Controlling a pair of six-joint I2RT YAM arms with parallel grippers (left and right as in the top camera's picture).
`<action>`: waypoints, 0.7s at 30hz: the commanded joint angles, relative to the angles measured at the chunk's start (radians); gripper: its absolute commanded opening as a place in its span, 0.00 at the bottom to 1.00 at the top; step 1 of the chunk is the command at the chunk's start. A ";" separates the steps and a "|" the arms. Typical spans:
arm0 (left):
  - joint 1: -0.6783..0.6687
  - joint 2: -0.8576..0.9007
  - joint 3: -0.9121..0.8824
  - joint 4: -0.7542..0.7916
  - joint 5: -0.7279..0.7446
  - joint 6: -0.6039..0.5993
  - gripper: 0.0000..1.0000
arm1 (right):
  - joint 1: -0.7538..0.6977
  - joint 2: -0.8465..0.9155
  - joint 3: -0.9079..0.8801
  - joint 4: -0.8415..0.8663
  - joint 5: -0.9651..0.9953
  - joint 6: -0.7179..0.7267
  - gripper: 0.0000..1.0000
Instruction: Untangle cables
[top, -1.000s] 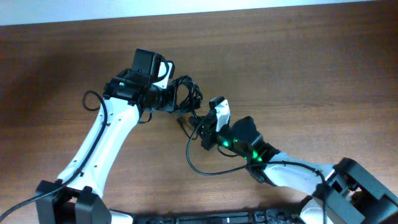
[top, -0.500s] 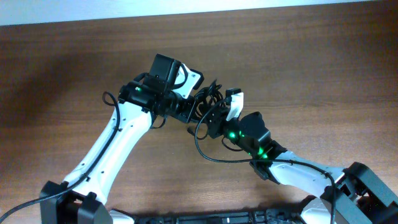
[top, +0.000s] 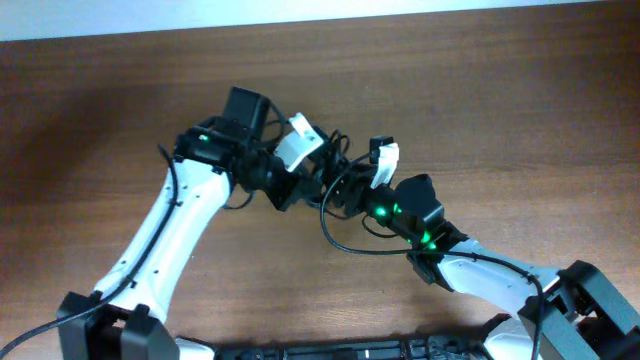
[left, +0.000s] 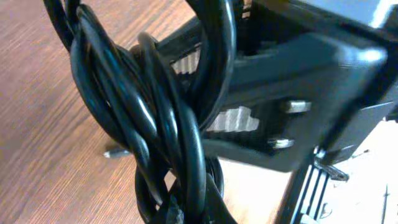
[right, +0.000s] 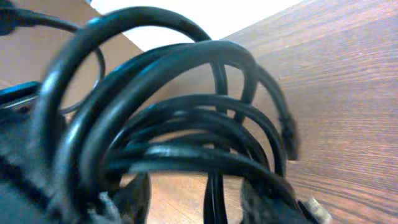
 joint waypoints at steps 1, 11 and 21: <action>0.168 -0.026 -0.004 -0.008 0.066 0.009 0.00 | -0.036 -0.011 0.019 0.002 -0.017 0.002 0.52; 0.183 -0.026 -0.004 0.002 0.070 0.033 0.00 | -0.034 -0.007 0.034 0.244 -0.181 0.170 0.68; -0.040 -0.026 -0.004 0.003 0.066 0.056 0.00 | -0.050 -0.007 0.035 0.182 -0.023 0.200 0.55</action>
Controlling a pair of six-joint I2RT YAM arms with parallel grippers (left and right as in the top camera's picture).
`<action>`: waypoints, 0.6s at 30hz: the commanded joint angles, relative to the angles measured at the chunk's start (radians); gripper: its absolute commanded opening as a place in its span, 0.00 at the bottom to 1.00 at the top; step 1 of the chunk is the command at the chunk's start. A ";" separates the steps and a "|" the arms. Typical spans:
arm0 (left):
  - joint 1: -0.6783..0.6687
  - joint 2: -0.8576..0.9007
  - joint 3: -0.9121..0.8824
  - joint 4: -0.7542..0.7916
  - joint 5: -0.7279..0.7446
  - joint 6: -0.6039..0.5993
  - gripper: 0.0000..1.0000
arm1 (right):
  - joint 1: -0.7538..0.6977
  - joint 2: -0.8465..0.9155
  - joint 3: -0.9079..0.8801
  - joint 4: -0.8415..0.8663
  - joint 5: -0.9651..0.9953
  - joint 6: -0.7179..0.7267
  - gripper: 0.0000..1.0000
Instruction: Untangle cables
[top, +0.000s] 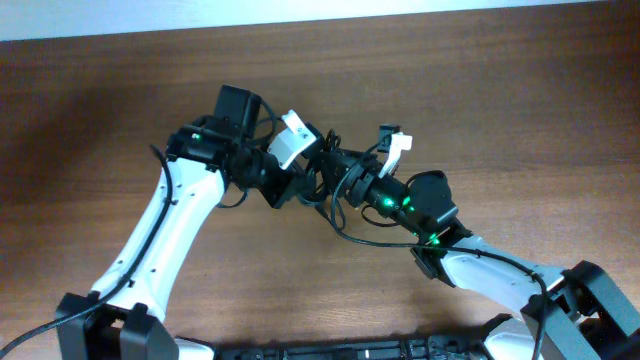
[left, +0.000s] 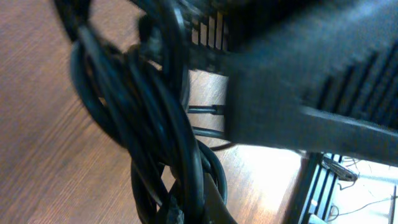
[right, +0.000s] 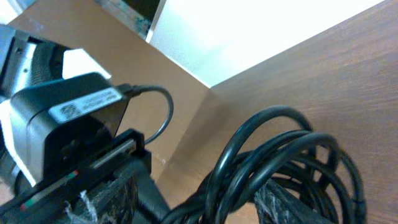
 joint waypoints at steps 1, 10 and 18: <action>-0.049 -0.026 -0.002 -0.011 0.069 0.032 0.00 | -0.027 -0.003 0.018 0.016 0.062 0.014 0.54; -0.049 -0.026 -0.002 -0.085 0.070 0.039 0.00 | -0.203 -0.004 0.018 0.085 0.033 0.048 0.13; -0.048 -0.026 -0.002 -0.085 0.048 0.039 0.00 | -0.486 -0.004 0.018 0.016 -0.236 0.042 0.30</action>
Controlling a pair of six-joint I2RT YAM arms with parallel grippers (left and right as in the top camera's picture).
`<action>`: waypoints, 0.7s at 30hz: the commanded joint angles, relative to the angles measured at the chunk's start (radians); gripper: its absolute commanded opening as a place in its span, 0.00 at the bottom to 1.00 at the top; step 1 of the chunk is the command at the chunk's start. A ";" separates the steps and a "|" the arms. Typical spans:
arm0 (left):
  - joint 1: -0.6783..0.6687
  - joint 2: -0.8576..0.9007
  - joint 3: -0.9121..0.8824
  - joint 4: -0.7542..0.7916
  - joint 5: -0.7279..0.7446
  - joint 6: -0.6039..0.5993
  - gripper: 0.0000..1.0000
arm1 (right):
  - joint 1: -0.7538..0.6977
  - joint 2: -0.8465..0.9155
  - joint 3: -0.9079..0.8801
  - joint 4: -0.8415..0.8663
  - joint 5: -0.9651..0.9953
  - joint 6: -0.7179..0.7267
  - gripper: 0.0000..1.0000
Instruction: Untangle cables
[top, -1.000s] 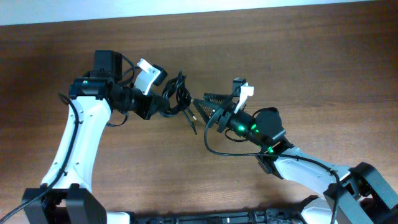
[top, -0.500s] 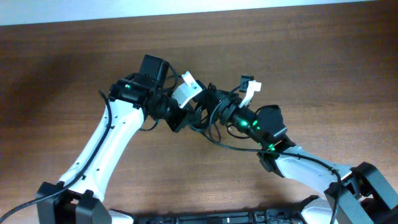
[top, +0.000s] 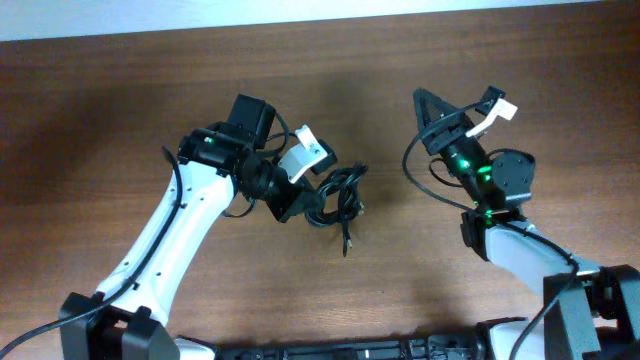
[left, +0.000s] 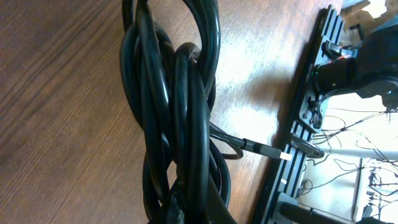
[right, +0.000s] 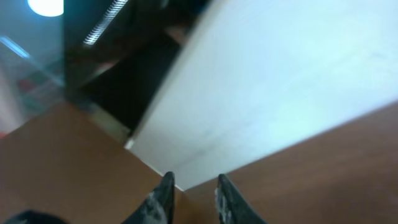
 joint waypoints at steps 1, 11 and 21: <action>0.001 -0.023 0.003 0.003 -0.020 0.020 0.00 | -0.017 -0.005 0.006 -0.198 -0.140 -0.097 0.34; 0.002 -0.023 0.003 0.000 -0.189 0.099 0.00 | -0.016 -0.005 0.006 -0.439 -0.416 -0.390 0.61; 0.186 -0.023 0.003 -0.054 0.274 0.301 0.00 | 0.167 -0.005 0.006 -0.437 -0.373 -0.595 0.65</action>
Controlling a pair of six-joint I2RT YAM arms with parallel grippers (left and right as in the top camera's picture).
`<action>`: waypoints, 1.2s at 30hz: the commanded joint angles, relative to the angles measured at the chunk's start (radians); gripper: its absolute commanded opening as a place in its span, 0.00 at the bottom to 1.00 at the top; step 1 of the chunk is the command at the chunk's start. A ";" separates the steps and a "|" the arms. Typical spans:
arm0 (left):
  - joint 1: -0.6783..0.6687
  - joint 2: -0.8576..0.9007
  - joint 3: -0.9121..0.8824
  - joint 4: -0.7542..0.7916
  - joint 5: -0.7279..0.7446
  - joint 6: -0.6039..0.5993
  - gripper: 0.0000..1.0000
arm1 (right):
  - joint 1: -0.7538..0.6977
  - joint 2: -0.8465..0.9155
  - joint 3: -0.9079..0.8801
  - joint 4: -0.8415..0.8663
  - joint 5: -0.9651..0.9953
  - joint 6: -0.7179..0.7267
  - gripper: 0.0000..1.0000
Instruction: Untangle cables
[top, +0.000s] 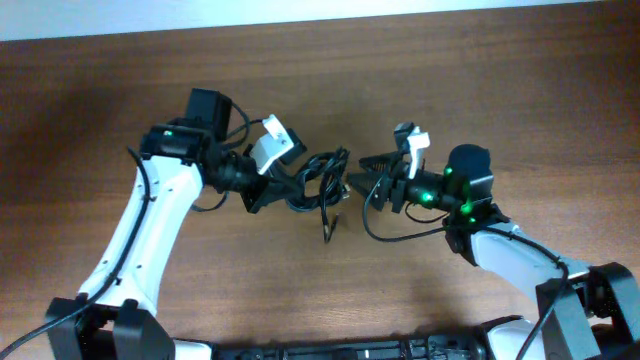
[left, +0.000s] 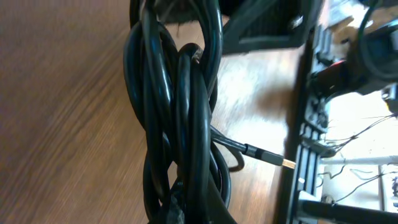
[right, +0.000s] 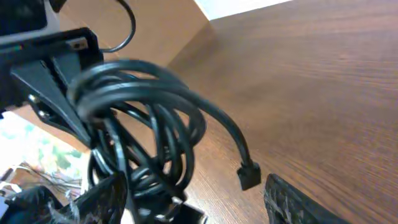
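Note:
A tangled bundle of black cables (top: 318, 180) hangs just above the wooden table, and my left gripper (top: 272, 188) is shut on its left side. In the left wrist view the coils (left: 180, 106) fill the middle, with a gold-tipped plug (left: 281, 163) sticking out to the right. My right gripper (top: 352, 186) points left at the bundle's right side and stands open. Its wrist view shows the fingers (right: 102, 196) spread wide, the bundle (right: 140, 124) ahead of them and a loose black plug (right: 249, 177) hanging between them, untouched.
One cable end (top: 327, 233) dangles below the bundle towards the brown table (top: 480, 90). My left gripper's black body (right: 53, 62) shows behind the bundle in the right wrist view. A black rail (top: 400, 350) runs along the near edge.
My right gripper was up at the far right with jaws almost together; now it is at the bundle's right side, open wide. My left gripper and the bundle stand a little further left.
Both grippers were pressed close round the bundle at first, the left shut on it, the right open. The right one was still there a moment later. Then it stood away at the right, empty, leaving the bundle with the left. Now it faces the bundle again, open.

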 joint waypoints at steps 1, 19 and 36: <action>0.008 -0.023 0.003 -0.031 0.143 0.047 0.00 | 0.026 -0.003 0.002 0.013 0.148 -0.032 0.64; -0.016 -0.023 0.003 -0.084 0.256 0.107 0.00 | 0.250 0.003 0.015 0.258 0.537 0.184 0.66; -0.100 -0.058 0.003 -0.224 0.225 0.200 0.00 | -0.100 0.003 0.148 -0.129 0.744 0.120 0.67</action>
